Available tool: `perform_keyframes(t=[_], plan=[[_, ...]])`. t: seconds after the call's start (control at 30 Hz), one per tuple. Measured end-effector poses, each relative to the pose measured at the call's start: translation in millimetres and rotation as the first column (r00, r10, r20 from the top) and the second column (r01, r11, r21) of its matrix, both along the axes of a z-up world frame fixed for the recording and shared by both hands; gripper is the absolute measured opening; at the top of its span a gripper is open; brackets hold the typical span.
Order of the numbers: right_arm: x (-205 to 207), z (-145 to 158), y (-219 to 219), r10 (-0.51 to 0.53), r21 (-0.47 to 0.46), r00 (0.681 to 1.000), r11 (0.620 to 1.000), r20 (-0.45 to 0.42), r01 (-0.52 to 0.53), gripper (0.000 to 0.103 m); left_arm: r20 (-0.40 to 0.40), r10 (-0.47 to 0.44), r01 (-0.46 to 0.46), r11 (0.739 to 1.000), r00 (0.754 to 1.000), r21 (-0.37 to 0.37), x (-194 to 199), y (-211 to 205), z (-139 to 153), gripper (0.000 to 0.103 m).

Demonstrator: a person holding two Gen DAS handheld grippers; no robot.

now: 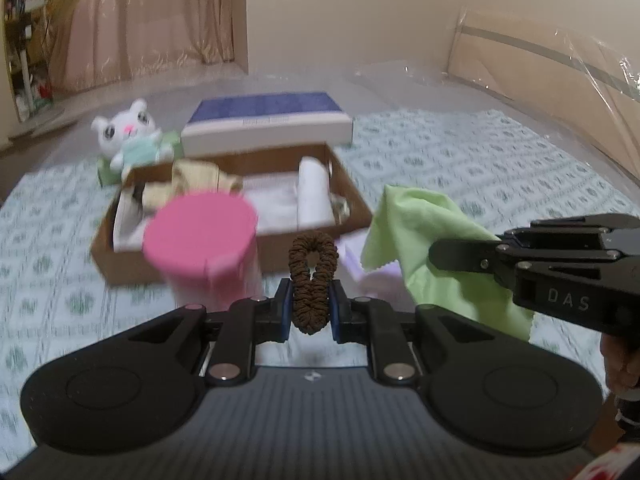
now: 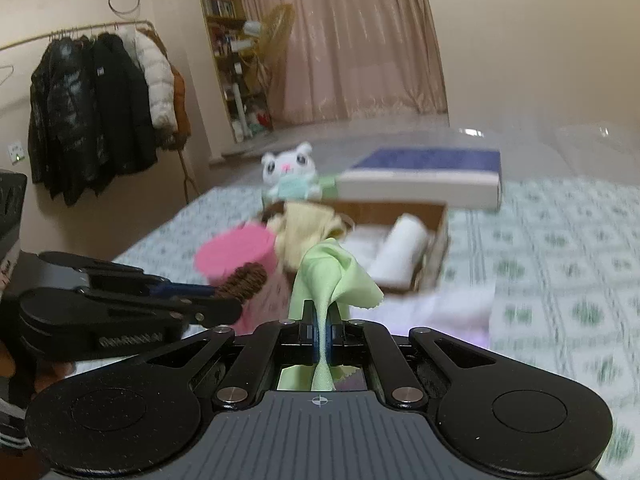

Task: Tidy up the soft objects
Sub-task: 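Carry the hair tie with the left tool while the right tool carries the green cloth to the box, then open the left tool over the box while the right tool drops the green cloth in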

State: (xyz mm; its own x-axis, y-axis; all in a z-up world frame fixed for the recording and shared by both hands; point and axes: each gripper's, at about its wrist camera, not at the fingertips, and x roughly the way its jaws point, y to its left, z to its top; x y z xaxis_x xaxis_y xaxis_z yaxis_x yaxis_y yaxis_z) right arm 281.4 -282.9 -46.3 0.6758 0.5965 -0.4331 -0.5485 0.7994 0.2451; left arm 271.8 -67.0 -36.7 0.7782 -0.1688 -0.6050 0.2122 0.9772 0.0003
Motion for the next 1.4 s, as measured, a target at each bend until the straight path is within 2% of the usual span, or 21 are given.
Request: perform_keyframes(t=[0.17, 0.37, 0.53, 0.73, 0.83, 0.97, 1.07, 1.1, 1.17, 1.23, 1.3, 1.4], plan=[[48, 14, 3, 0.002, 0.022, 1.0, 1.0, 0.023, -0.002, 0.003, 0.013, 0.03, -0.03, 1.0, 0.999, 0.003, 49, -3, 15, 0.016], [113, 17, 11, 0.007, 0.038, 1.0, 0.999, 0.002, -0.007, 0.003, -0.01, 0.058, -0.058, 0.998, 0.998, 0.027, 113, 4, 23, 0.016], [161, 9, 28, 0.012, 0.048, 0.999, 0.999, -0.053, -0.009, 0.003, -0.049, 0.079, -0.077, 0.996, 0.996, 0.05, 164, 11, 20, 0.016], [214, -9, 47, -0.001, 0.085, 0.987, 0.996, -0.161, 0.015, 0.003, -0.119, 0.101, -0.096, 0.994, 0.988, 0.053, 215, 18, 10, 0.016], [234, -19, 53, -0.014, 0.088, 0.979, 0.996, -0.201, 0.032, 0.003, -0.153, 0.127, -0.12, 0.991, 0.98, 0.055, 232, 22, 3, 0.016], [254, -30, 58, -0.037, 0.084, 0.972, 0.995, -0.231, 0.058, 0.004, -0.186, 0.153, -0.151, 0.988, 0.971, 0.022, 245, 24, -4, 0.016], [267, -36, 58, -0.062, 0.113, 0.96, 0.989, -0.274, 0.096, 0.004, -0.213, 0.173, -0.172, 0.985, 0.962, 0.021, 254, 23, -10, 0.017], [271, -37, 60, -0.062, 0.12, 0.955, 0.988, -0.29, 0.101, 0.005, -0.221, 0.181, -0.181, 0.983, 0.958, 0.018, 257, 23, -11, 0.018], [279, -40, 59, -0.068, 0.126, 0.941, 0.985, -0.331, 0.116, 0.015, -0.232, 0.201, -0.205, 0.979, 0.952, 0.004, 262, 25, -13, 0.02], [283, -42, 56, -0.079, 0.126, 0.934, 0.984, -0.349, 0.13, 0.035, -0.241, 0.229, -0.235, 0.972, 0.943, 0.004, 265, 28, -16, 0.022], [283, -42, 51, -0.092, 0.117, 0.935, 0.983, -0.342, 0.139, 0.04, -0.261, 0.235, -0.246, 0.969, 0.936, -0.014, 267, 33, -18, 0.029], [279, -38, 44, -0.084, 0.121, 0.939, 0.984, -0.334, 0.13, 0.041, -0.275, 0.236, -0.255, 0.966, 0.932, -0.036, 267, 38, -17, 0.035]])
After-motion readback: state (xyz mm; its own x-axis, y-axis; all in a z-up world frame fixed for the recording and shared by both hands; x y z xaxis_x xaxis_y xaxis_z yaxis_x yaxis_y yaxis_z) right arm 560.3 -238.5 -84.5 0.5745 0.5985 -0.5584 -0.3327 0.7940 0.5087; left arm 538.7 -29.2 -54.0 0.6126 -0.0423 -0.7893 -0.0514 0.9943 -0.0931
